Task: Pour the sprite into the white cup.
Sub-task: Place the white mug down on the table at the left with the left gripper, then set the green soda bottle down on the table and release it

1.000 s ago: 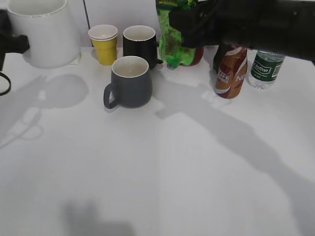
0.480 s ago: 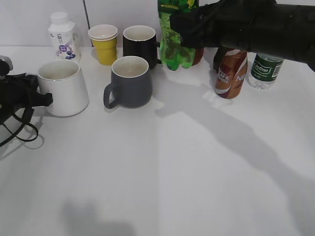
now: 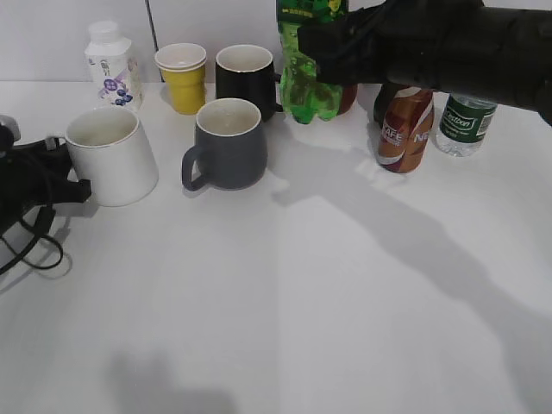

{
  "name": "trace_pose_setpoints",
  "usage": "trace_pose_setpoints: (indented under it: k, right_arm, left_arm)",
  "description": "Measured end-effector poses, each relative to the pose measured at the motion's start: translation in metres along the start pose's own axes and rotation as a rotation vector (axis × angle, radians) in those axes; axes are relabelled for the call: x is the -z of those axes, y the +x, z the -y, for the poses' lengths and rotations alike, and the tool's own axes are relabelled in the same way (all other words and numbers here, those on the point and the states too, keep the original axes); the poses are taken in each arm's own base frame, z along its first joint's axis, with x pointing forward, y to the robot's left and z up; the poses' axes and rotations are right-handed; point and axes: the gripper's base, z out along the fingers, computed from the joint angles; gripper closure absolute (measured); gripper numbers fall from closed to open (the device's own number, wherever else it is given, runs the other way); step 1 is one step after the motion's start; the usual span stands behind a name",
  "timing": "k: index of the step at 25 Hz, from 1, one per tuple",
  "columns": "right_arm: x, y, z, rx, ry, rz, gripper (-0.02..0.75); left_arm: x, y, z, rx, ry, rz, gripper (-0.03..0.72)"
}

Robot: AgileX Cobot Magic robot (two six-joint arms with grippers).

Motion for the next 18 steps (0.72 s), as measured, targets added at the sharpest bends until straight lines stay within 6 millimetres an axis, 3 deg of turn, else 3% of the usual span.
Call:
trace_pose_setpoints:
  k: [9,18]
  right_arm:
    - [-0.007,0.013,0.003,-0.040,0.019,-0.043,0.416]
    - [-0.016,0.033,0.007,-0.050,0.036,-0.094,0.416]
  left_arm:
    - [0.040,0.007,0.003,0.025,-0.018,-0.030,0.444]
    - [0.056,0.000,0.005,0.018,-0.005,-0.059,0.410]
